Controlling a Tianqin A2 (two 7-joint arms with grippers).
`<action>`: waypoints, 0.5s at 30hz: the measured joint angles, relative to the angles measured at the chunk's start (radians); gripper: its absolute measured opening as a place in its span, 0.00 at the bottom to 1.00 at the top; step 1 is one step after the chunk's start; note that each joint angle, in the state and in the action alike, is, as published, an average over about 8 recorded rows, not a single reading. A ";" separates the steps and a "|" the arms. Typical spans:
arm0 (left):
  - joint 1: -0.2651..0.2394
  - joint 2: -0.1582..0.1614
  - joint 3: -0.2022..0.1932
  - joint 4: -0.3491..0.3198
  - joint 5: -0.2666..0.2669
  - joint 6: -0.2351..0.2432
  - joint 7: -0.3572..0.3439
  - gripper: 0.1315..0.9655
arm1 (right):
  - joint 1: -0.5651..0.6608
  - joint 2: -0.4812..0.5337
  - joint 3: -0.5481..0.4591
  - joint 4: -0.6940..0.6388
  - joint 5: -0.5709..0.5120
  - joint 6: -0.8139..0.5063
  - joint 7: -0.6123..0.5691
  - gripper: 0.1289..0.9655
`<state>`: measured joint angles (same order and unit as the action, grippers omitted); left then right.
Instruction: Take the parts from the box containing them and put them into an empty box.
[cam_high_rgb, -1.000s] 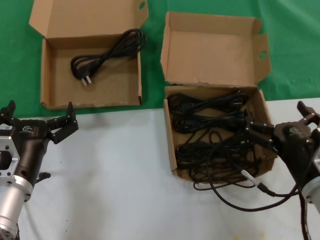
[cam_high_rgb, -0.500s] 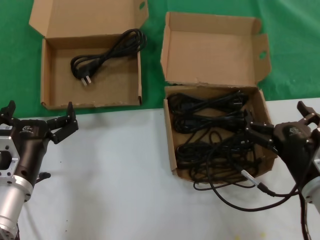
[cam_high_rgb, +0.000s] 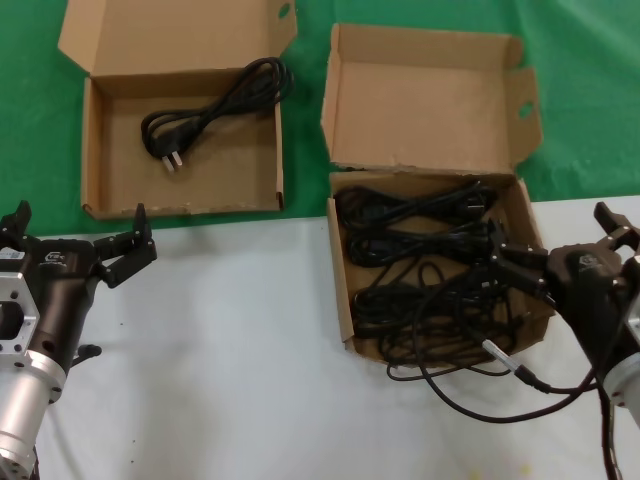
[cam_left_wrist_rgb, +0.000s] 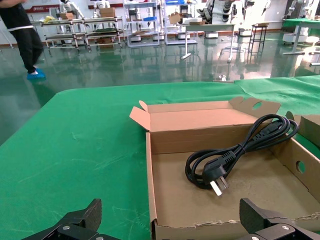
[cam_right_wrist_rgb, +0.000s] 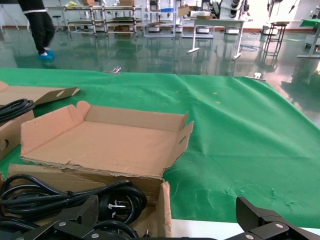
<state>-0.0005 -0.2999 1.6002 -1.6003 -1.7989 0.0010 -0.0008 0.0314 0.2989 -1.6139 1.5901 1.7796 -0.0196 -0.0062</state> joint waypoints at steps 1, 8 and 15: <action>0.000 0.000 0.000 0.000 0.000 0.000 0.000 1.00 | 0.000 0.000 0.000 0.000 0.000 0.000 0.000 1.00; 0.000 0.000 0.000 0.000 0.000 0.000 0.000 1.00 | 0.000 0.000 0.000 0.000 0.000 0.000 0.000 1.00; 0.000 0.000 0.000 0.000 0.000 0.000 0.000 1.00 | 0.000 0.000 0.000 0.000 0.000 0.000 0.000 1.00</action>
<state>-0.0005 -0.2999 1.6002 -1.6003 -1.7989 0.0010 -0.0008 0.0314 0.2989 -1.6139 1.5900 1.7796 -0.0196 -0.0062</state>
